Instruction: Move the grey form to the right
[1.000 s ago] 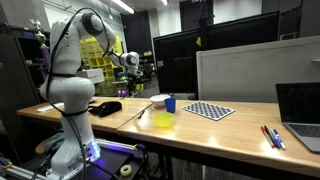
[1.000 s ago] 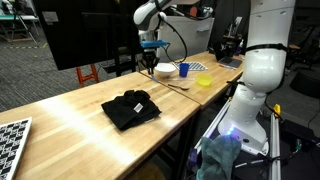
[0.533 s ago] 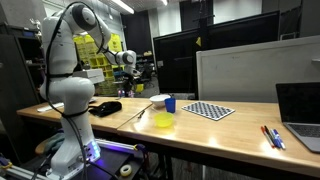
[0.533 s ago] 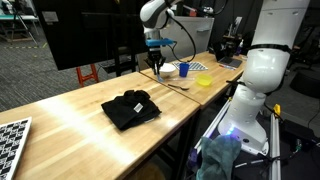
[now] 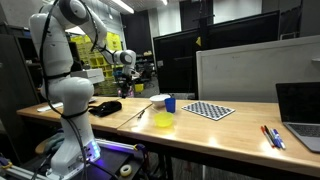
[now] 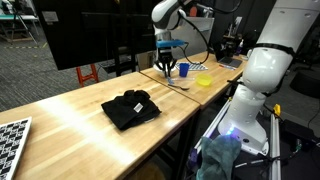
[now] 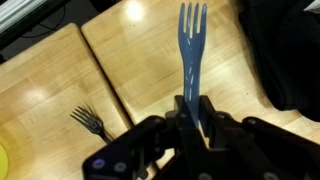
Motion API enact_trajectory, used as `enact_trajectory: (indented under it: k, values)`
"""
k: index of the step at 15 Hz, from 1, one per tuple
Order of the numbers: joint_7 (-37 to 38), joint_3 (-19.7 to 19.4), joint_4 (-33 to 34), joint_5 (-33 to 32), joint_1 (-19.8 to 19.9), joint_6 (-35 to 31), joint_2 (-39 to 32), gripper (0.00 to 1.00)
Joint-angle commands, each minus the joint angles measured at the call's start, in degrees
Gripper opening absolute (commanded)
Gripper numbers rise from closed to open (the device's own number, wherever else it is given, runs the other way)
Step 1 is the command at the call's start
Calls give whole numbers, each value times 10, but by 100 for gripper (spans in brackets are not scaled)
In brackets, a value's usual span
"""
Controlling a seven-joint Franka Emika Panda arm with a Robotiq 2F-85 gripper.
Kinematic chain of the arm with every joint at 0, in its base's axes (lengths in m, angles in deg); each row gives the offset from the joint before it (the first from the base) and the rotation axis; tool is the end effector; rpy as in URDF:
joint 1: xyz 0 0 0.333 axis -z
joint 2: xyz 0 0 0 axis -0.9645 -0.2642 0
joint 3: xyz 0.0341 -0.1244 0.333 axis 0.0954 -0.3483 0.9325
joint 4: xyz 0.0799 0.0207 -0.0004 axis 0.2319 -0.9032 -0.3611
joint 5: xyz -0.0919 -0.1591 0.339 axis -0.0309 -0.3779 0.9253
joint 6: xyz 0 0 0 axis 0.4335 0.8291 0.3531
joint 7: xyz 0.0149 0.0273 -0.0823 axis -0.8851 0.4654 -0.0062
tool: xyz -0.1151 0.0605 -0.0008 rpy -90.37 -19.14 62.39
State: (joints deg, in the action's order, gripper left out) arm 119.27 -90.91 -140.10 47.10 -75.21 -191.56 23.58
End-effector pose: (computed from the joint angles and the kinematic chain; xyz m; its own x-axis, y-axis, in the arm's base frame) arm 0.4478 0.0031 0.3615 0.7482 -0.5647 -0.3483 -0.5755 -0.8136 0.0827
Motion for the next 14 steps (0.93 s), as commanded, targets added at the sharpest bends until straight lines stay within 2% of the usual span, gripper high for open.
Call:
enact_trajectory:
  k: [1, 6, 11, 14]
  values:
    - [8, -1, -40, 1, 18, 9, 46, 4]
    - [-9, -14, -45, -4, 46, 13, 46, 4]
    - [-49, -48, -45, -3, 81, 23, 32, 4]
    - [-71, -70, -35, -24, 103, 37, 28, 4]
